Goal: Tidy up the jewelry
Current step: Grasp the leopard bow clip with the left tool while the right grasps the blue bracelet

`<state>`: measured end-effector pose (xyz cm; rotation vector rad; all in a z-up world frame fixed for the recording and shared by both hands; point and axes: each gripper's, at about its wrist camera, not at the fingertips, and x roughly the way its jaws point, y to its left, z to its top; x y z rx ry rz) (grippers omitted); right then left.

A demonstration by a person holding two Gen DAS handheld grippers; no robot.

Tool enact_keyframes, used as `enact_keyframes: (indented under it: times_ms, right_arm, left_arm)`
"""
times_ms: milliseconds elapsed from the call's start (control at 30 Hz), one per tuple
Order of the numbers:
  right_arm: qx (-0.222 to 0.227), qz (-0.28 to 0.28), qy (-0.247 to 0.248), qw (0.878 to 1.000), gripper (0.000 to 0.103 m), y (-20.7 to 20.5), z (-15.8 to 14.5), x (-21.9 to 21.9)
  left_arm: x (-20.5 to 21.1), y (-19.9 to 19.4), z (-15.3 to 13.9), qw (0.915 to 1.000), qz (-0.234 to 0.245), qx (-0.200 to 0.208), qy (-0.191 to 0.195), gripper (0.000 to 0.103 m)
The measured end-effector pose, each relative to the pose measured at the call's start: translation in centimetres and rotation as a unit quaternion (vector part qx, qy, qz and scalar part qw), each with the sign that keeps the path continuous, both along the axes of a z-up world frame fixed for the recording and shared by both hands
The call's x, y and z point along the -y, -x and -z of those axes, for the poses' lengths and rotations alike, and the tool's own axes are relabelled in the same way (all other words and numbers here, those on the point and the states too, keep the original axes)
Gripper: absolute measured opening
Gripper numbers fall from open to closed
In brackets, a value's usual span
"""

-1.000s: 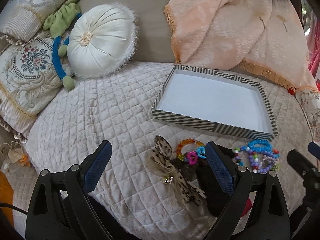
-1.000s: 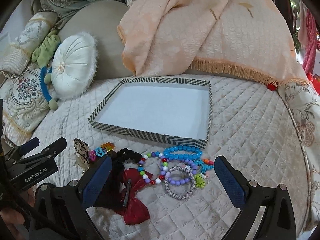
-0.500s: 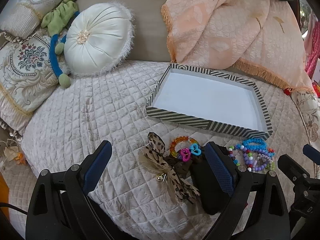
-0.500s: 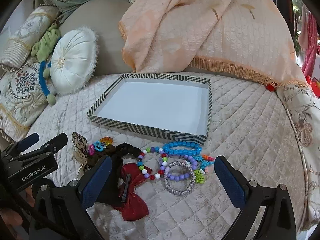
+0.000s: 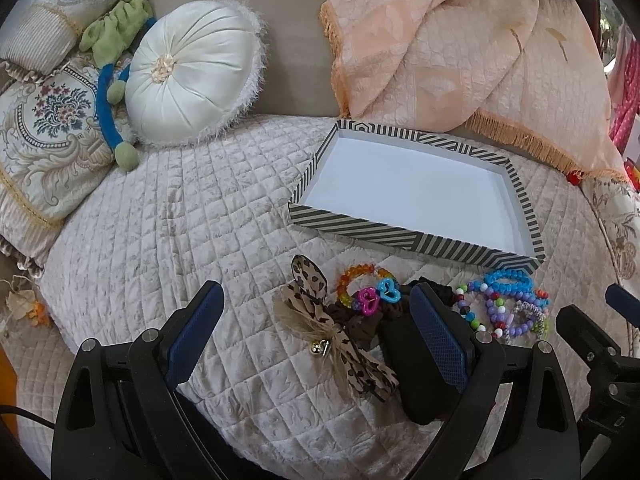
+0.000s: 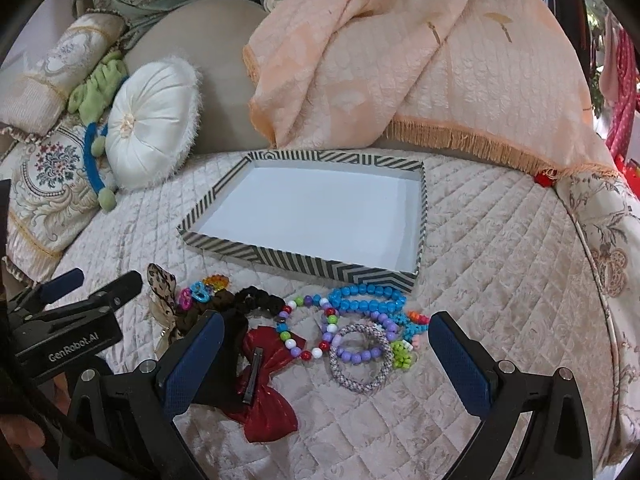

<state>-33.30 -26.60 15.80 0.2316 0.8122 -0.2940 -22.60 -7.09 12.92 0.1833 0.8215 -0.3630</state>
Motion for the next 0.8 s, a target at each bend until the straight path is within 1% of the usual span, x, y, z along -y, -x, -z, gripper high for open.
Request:
enact_keyframes:
  times_ms: [133,800]
  right_arm:
    - [-0.003,0.001,0.006,1.000,0.102,-0.08,0.14,-0.18]
    - [-0.027,-0.004,0.006,1.000,0.102,-0.31,0.60,-0.47]
  left_arm:
    - [0.11,0.24,0.30,1.0000,0.003,-0.002,-0.003,0.094]
    - [0.18,0.29,0.73,0.9999,0.001,-0.010,-0.007,0.094]
